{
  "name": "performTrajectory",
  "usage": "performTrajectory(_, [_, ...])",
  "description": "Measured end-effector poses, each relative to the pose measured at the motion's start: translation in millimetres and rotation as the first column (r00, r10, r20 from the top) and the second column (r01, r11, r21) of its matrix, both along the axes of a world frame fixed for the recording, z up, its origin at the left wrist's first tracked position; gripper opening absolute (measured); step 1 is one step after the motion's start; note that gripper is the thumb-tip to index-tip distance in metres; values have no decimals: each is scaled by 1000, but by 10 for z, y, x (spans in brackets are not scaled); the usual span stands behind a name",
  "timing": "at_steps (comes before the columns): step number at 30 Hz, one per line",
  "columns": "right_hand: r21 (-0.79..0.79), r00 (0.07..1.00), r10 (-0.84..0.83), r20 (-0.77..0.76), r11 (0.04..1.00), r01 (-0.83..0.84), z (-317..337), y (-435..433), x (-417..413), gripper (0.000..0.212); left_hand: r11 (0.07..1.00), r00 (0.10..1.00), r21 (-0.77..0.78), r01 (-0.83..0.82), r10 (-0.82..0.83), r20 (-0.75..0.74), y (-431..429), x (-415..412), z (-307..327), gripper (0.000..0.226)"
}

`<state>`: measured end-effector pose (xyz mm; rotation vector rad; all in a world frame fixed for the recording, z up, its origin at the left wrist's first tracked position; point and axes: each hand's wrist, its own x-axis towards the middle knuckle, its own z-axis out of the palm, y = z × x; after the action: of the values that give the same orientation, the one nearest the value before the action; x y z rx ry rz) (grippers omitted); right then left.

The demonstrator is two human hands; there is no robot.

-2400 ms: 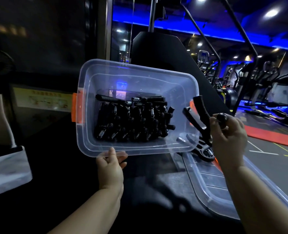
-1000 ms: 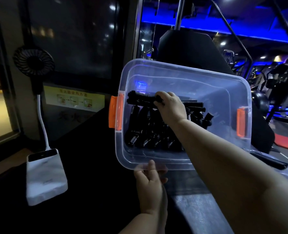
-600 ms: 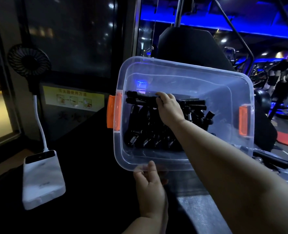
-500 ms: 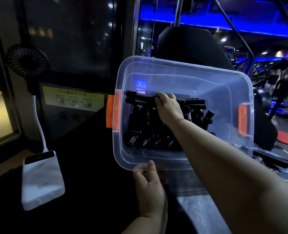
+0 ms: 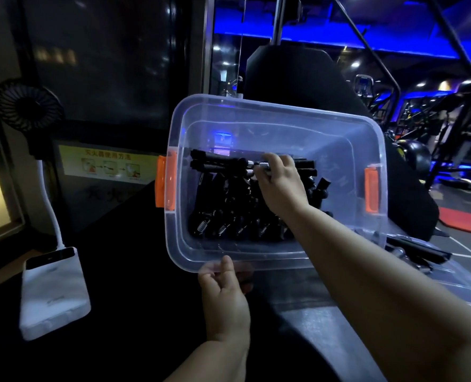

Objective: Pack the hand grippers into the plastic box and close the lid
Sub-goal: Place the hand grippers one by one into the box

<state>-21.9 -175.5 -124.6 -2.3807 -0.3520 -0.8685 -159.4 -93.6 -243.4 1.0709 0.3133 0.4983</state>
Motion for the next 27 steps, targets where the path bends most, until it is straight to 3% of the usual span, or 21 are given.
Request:
performTrajectory(5, [23,1000,-15,-6,1000,15,-158,-464,-203,34,1000,1000,16,-8,8,-13,2,-16,16,15])
performTrajectory(8, [43,995,-13,103,999,9,-253,-773,-326,25,1000,999,-9,-8,8,34,-2,-47,61,11])
performTrajectory(14, [173,955,-114,275,983,67,-370,-1466,-590,30,1000,998,-11,-14,15,55,-23,-46,59,12])
performTrajectory(23, [353,941,-332,-61,875,332,-631,-2329,-605,34,1000,998,-1,-23,23,67,-49,-23,44,12])
performTrajectory(27, [77,823,-395,-408,883,462,-752,-2488,-522,34,1000,997,7,-18,17,78,-43,-24,27,12])
